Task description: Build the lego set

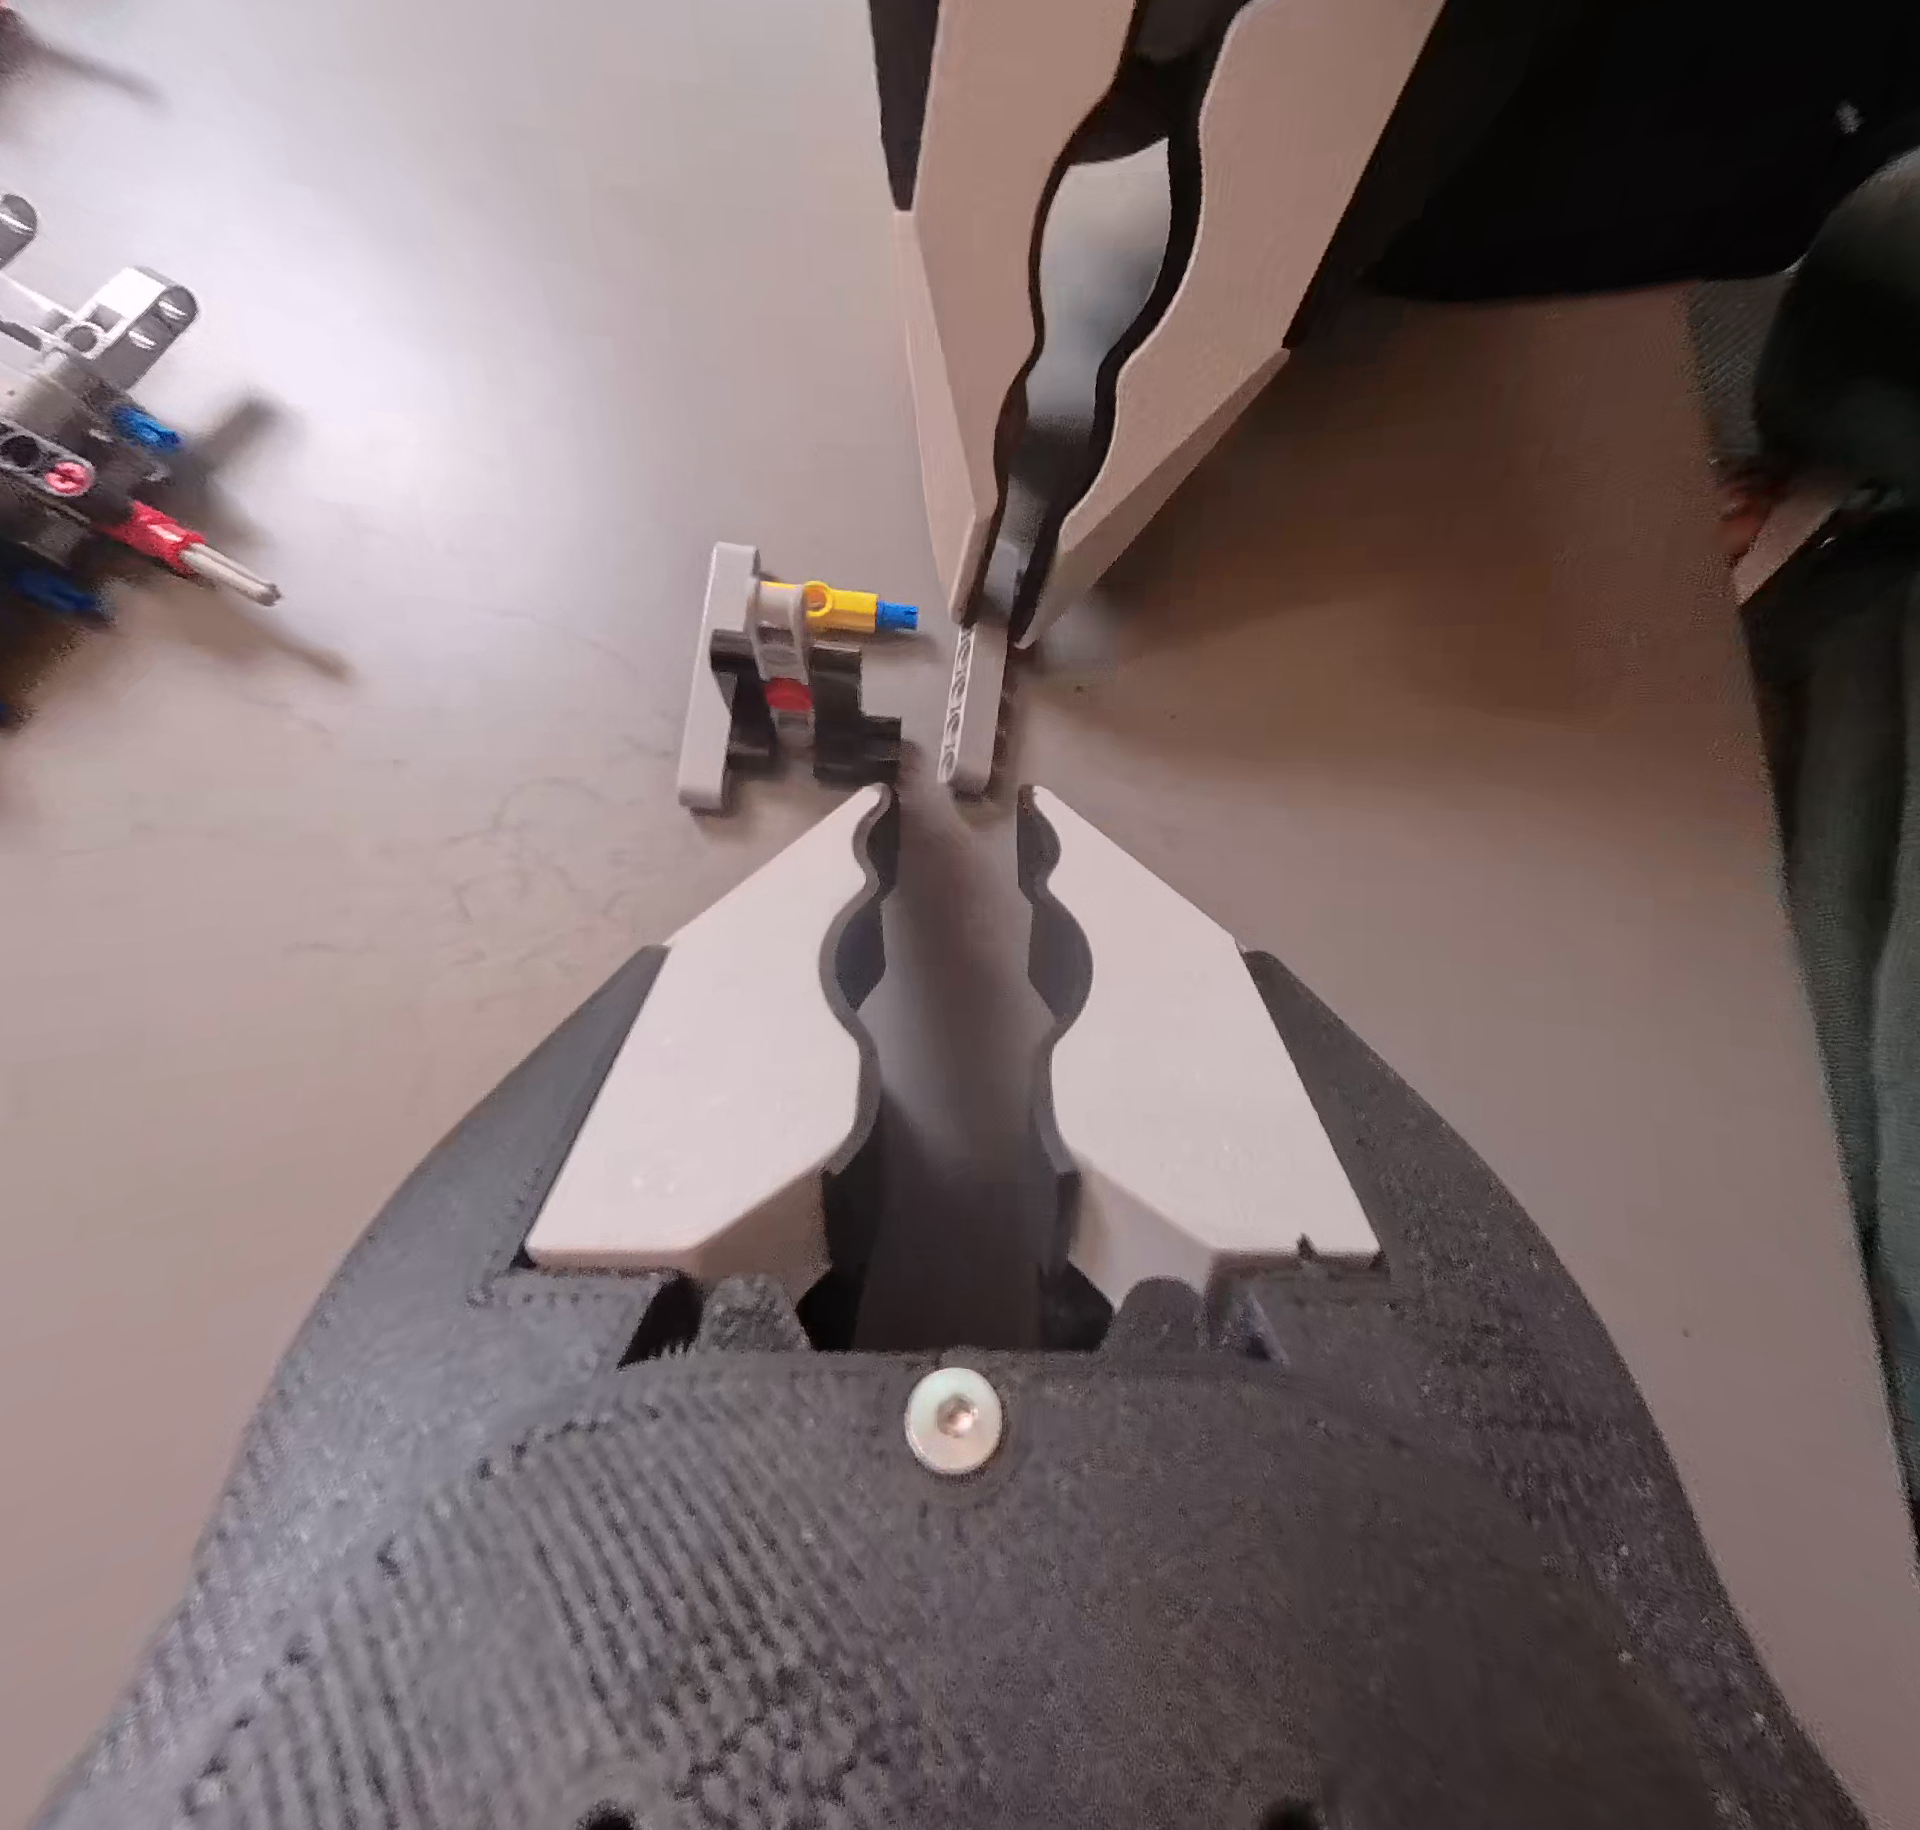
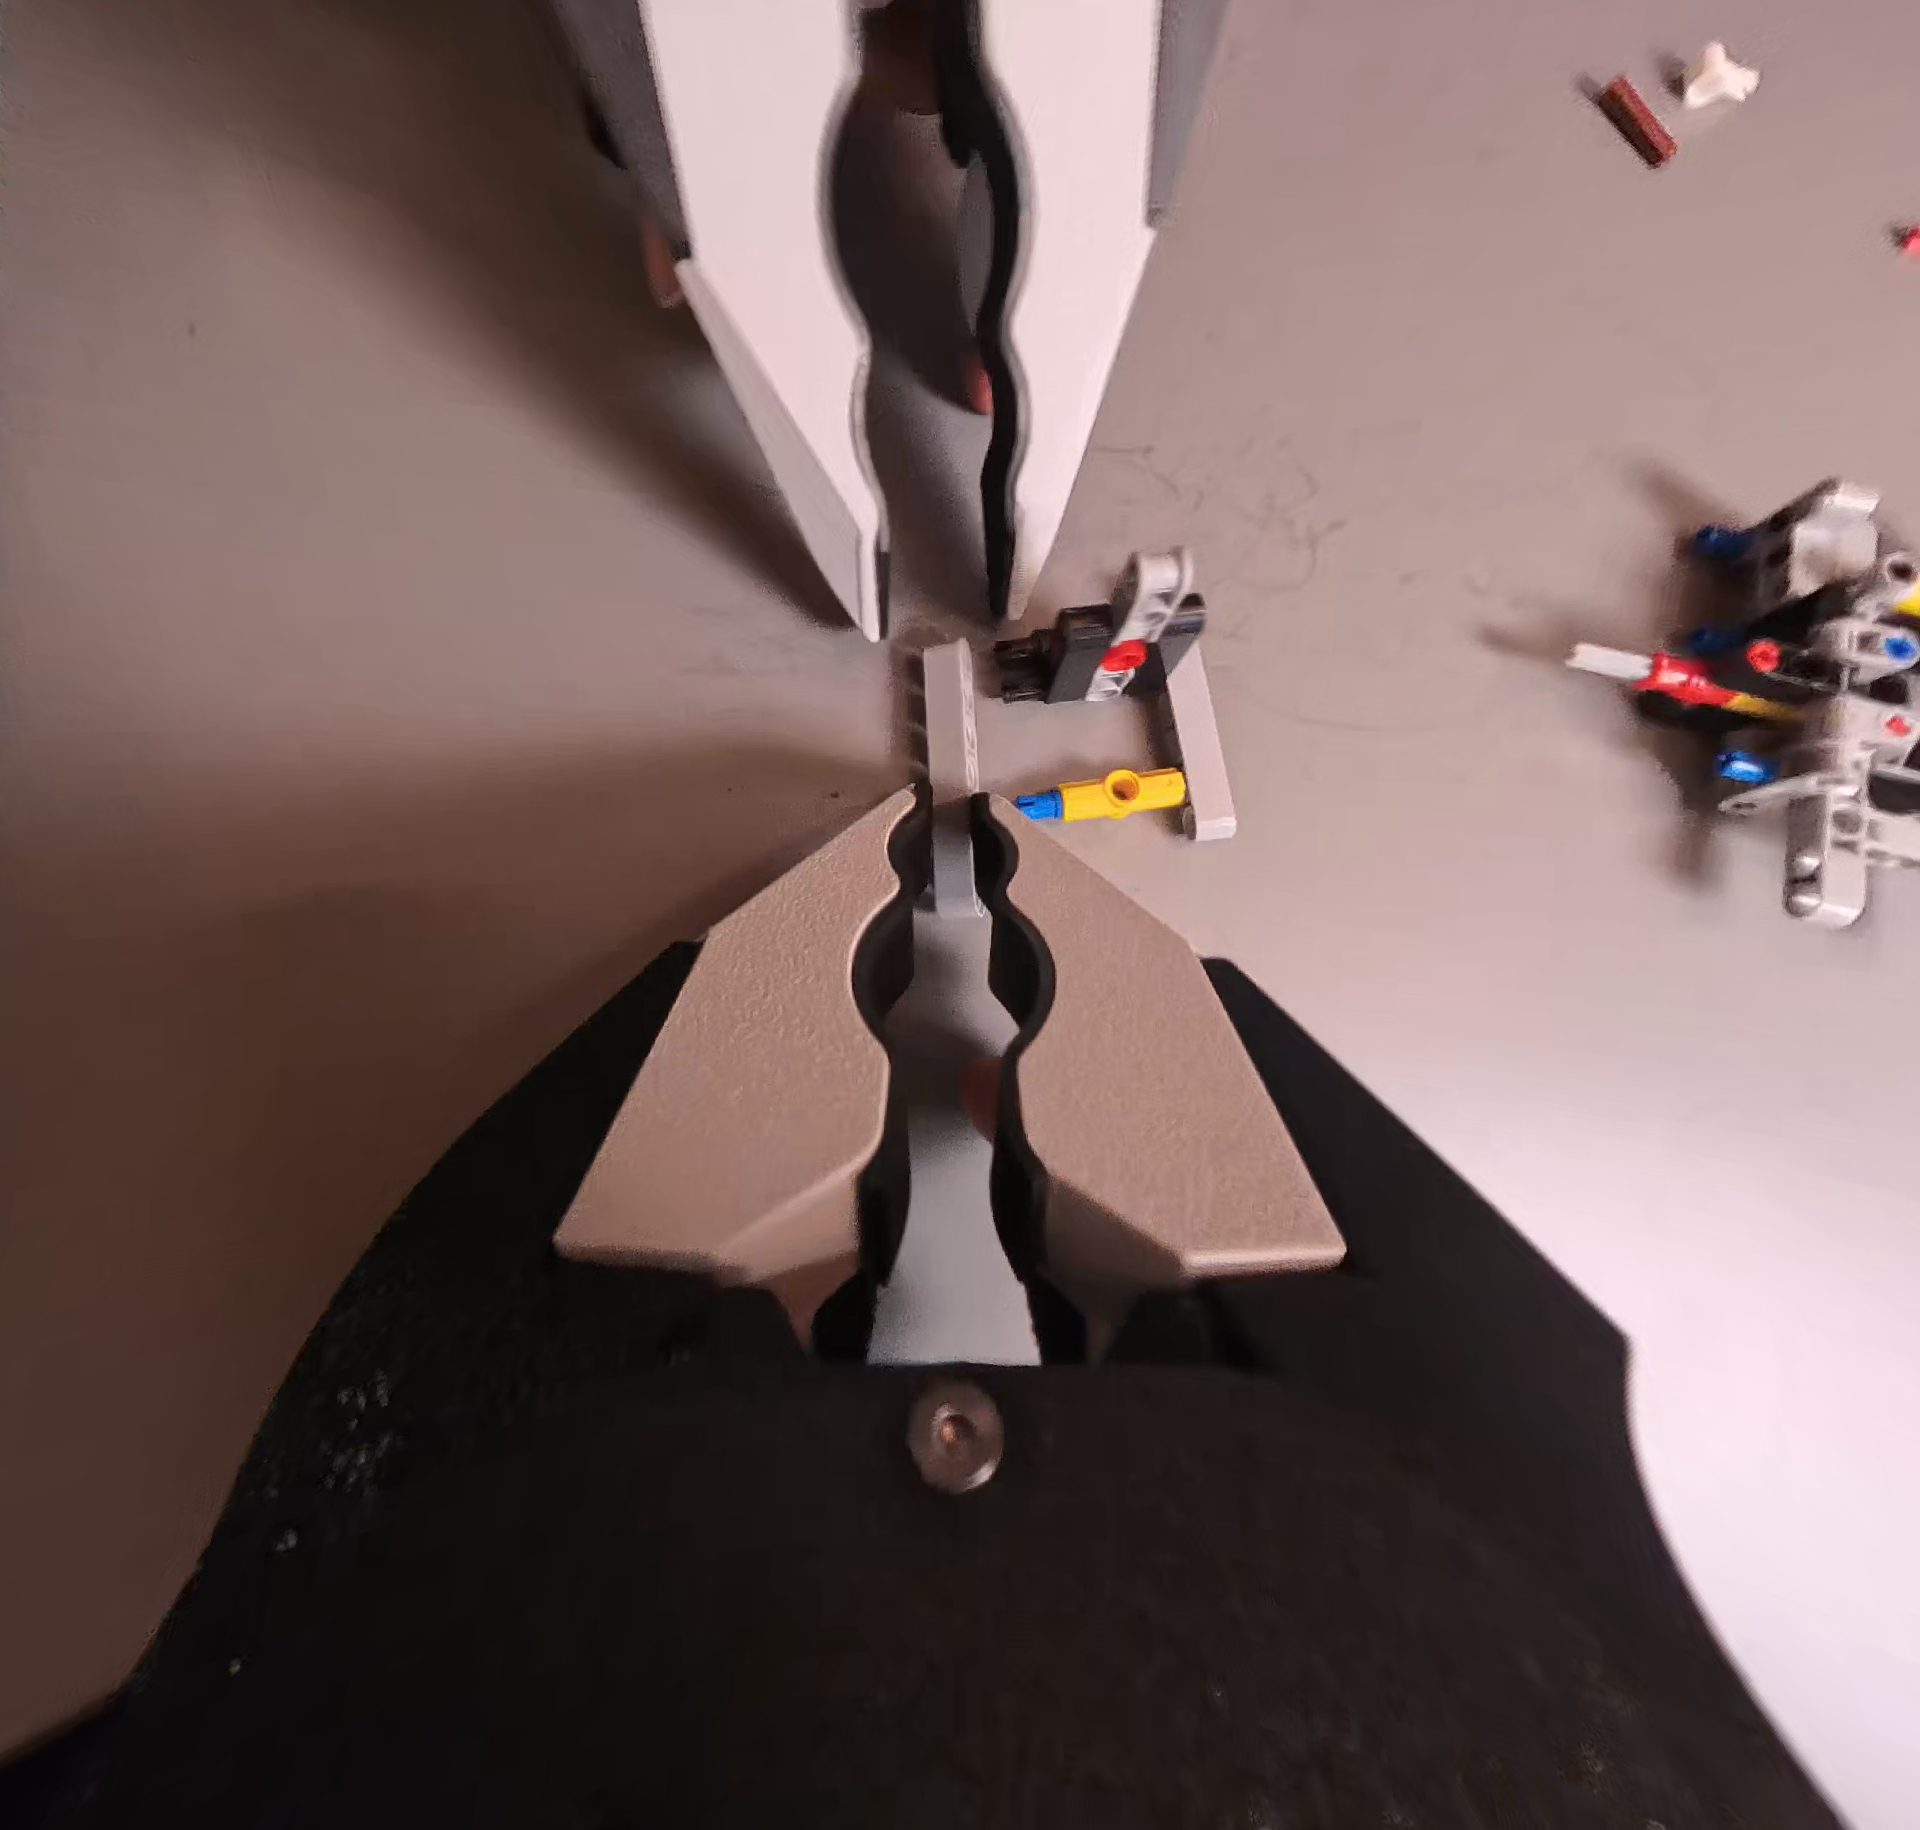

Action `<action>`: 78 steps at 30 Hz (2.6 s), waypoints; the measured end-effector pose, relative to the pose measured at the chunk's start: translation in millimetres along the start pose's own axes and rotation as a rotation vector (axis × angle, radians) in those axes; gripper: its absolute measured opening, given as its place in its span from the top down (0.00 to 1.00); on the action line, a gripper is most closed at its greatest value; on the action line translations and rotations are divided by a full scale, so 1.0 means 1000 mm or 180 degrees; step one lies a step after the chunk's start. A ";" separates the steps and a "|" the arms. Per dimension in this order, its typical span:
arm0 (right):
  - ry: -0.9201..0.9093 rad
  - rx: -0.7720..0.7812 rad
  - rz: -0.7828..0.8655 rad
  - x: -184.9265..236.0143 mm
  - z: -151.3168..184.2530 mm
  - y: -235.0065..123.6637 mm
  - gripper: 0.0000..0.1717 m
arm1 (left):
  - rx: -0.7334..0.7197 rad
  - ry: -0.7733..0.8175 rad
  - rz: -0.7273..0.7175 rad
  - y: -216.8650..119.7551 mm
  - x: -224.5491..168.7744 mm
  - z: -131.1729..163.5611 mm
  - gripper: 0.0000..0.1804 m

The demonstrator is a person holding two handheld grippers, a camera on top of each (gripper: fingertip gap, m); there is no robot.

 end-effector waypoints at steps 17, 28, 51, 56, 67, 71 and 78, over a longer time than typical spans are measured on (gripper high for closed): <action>0.0020 0.0135 0.0023 -0.007 -0.006 -0.004 0.93 | -0.0043 0.0272 -0.0441 0.004 -0.006 0.001 0.95; -0.0179 0.0128 0.0064 -0.021 0.009 -0.004 0.70 | -0.0197 0.0104 -0.0547 -0.009 0.010 0.004 0.70; -0.0310 0.0161 -0.0219 -0.031 0.000 0.007 0.72 | -0.0203 0.0342 -0.0298 0.006 0.016 -0.002 0.74; -0.0333 0.0130 -0.0220 -0.031 0.000 0.006 0.72 | -0.0205 0.0348 -0.0307 0.006 0.015 -0.002 0.74; -0.0385 0.0038 -0.0233 -0.030 0.003 0.006 0.73 | -0.0209 0.0390 -0.0324 0.006 0.013 -0.001 0.74; -0.0380 0.0032 -0.0240 -0.030 0.004 0.005 0.73 | -0.0209 0.0393 -0.0319 0.006 0.013 -0.001 0.74; -0.0410 0.0038 -0.0286 -0.028 0.004 0.004 0.69 | -0.0208 0.0390 -0.0317 0.006 0.012 -0.001 0.74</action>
Point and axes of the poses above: each gripper's, where its closed fingertips meet, y out along the fingers, z out of its underside, x = y × z across the jaws, the point moved 10 cm from there along -y, back along the fingers, and after that the axes turned 6 degrees about -y, right-handed, at the moved point
